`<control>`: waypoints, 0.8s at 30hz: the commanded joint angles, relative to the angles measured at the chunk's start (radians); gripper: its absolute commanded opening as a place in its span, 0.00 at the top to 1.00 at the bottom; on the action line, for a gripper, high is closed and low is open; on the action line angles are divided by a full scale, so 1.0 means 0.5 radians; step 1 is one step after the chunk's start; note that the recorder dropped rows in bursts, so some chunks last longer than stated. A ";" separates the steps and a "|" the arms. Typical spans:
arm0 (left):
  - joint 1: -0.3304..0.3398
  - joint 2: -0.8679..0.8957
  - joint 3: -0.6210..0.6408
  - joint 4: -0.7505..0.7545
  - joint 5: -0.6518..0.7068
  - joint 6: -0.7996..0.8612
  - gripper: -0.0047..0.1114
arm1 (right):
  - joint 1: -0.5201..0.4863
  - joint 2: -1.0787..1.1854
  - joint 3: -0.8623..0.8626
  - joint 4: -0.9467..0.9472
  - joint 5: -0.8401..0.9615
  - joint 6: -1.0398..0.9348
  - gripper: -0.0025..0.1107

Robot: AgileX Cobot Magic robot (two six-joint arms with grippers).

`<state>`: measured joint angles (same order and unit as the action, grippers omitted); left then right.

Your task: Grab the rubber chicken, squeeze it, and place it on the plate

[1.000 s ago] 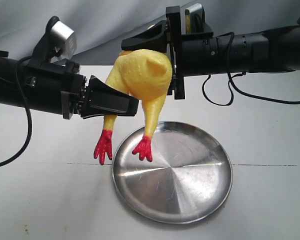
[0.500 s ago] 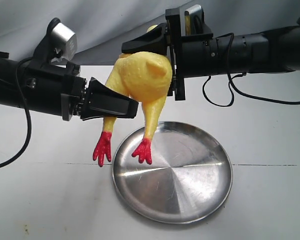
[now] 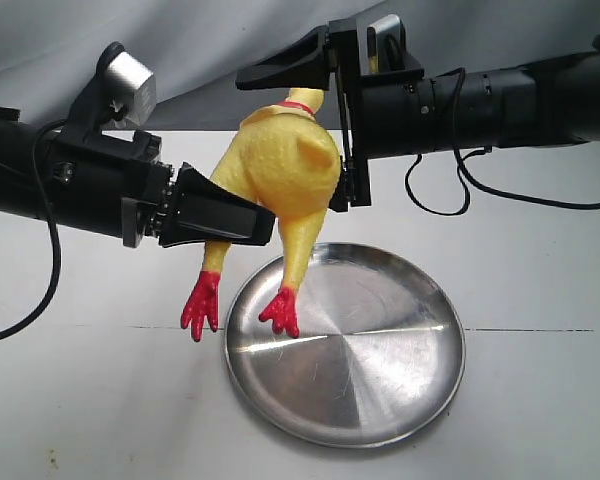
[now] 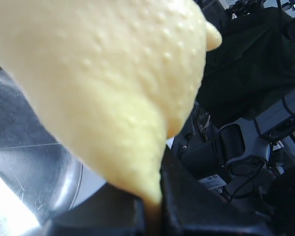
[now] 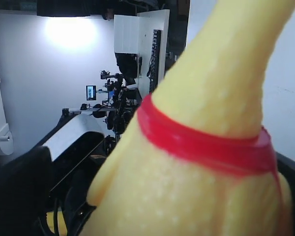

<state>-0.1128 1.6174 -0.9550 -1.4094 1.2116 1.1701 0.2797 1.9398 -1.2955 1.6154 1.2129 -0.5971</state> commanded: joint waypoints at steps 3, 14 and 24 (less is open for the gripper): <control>-0.004 -0.020 -0.005 -0.033 0.019 0.018 0.96 | -0.007 -0.010 -0.009 0.000 0.016 0.006 0.05; -0.004 -0.020 -0.005 -0.033 0.019 0.022 0.96 | -0.093 -0.010 -0.009 -0.093 0.016 0.052 0.14; -0.004 -0.020 -0.005 -0.033 0.019 0.026 0.96 | -0.014 -0.010 -0.009 -0.117 0.016 0.046 0.98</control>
<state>-0.1128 1.6136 -0.9550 -1.4002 1.2221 1.1701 0.2559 1.9398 -1.2955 1.5614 1.1833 -0.5526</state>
